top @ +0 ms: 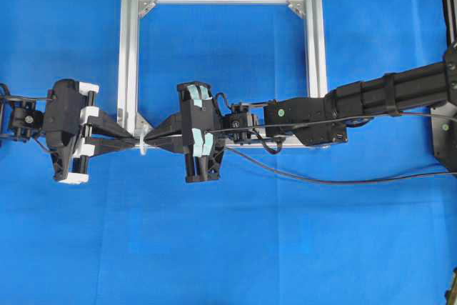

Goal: Insert the wire through the string loop located on the left side.
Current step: 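Open the right gripper to release the cable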

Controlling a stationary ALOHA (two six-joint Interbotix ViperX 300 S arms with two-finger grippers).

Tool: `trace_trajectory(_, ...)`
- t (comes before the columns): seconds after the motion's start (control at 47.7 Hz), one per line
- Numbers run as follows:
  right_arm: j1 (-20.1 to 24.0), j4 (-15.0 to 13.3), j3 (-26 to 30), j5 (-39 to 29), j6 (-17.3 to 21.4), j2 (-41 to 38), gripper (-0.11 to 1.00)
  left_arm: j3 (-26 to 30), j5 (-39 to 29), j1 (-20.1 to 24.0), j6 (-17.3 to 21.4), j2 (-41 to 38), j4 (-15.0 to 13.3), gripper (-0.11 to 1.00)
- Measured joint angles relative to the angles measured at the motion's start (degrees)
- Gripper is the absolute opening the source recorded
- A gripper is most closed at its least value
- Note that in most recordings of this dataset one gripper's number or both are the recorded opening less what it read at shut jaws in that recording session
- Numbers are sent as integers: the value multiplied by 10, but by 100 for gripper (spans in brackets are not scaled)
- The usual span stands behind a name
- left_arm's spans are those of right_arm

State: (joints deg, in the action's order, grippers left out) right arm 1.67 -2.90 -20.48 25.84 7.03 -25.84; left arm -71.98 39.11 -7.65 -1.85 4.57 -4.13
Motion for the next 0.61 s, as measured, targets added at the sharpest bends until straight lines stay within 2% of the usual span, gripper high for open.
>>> trace_trajectory(0.546, -1, -1, 0, -11, 4, 0, 1, 1, 0, -1, -1, 0, 0, 7)
trace_trajectory(0.608, -1, -1, 0, -11, 4, 0, 7, 1, -1, -1, -1, 0, 0, 7)
